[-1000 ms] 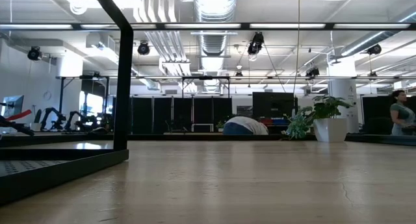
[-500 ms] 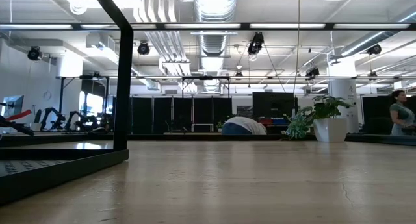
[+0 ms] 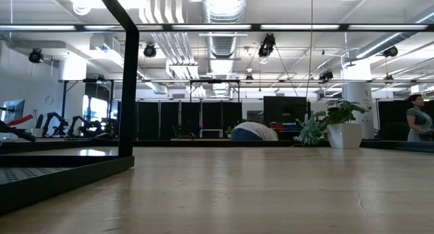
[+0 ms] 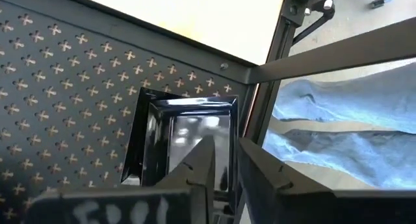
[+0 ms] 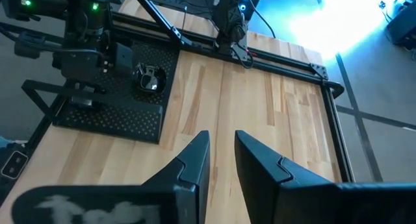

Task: Pick & Place Mini shaped plates
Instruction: Stack the black square plate on the black square plate on the shelf, then return to Home Position

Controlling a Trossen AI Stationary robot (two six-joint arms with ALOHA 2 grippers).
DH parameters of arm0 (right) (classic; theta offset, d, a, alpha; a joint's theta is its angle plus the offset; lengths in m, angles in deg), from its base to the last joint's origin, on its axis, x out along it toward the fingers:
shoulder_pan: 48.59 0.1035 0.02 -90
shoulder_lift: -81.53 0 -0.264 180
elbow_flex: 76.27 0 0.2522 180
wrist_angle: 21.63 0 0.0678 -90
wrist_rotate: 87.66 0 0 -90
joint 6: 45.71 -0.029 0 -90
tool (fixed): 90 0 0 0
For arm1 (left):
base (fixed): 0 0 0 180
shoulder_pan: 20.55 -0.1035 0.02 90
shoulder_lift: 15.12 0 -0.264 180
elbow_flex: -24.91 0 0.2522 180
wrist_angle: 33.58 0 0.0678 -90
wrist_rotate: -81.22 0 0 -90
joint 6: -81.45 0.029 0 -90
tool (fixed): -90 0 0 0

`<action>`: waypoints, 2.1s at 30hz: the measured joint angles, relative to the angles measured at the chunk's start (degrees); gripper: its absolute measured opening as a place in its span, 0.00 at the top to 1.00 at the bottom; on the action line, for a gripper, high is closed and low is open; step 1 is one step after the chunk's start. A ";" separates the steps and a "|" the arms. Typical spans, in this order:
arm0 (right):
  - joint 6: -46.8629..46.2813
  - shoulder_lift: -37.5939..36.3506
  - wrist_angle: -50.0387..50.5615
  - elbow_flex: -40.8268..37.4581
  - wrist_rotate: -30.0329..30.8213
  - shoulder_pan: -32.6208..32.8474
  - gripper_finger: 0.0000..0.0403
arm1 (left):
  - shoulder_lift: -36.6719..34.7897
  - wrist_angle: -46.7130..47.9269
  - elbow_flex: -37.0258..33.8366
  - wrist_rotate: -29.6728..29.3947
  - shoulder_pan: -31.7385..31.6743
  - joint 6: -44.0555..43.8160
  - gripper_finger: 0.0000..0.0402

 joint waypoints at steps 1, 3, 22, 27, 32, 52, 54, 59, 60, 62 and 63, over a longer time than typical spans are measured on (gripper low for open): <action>0.00 0.00 0.00 0.00 0.00 0.00 0.83 | -0.01 0.00 0.00 0.32 0.00 0.00 0.85; 0.00 0.00 0.00 0.00 0.00 0.00 0.83 | -0.24 0.02 0.02 2.26 0.00 0.03 0.85; 0.15 0.00 -0.15 -0.02 0.02 0.00 0.83 | -2.51 -5.59 -0.07 4.87 -0.22 2.06 0.85; 0.09 0.00 -0.14 -0.02 0.02 -0.01 0.83 | -0.69 -9.47 -0.11 9.43 -0.15 3.94 0.85; 0.15 0.02 -0.08 -0.02 0.02 -0.02 0.83 | 1.08 -10.18 -0.17 10.82 0.08 4.32 0.85; 2.14 0.02 -0.16 -0.02 0.04 -0.07 0.83 | 2.73 -4.03 -1.14 10.37 -0.31 -4.92 0.85; 1.99 0.02 -0.17 -0.02 0.04 -0.07 0.83 | 2.73 -2.80 -1.14 9.45 -0.41 -5.70 0.85; 1.97 0.02 -0.17 -0.02 0.03 -0.06 0.83 | 1.78 -2.88 -1.14 9.39 -0.50 -5.92 0.85; 1.97 0.02 -0.17 -0.02 0.04 -0.04 0.83 | 1.35 -2.95 -1.14 9.39 -0.49 -5.92 0.85; 1.97 0.02 -0.19 -0.02 0.03 -0.04 0.83 | 0.60 -2.97 -1.14 9.41 -0.46 -5.92 0.85; 1.97 0.02 -0.20 -0.02 0.04 -0.04 0.83 | 0.05 -2.86 -1.14 9.41 -0.46 -5.92 0.85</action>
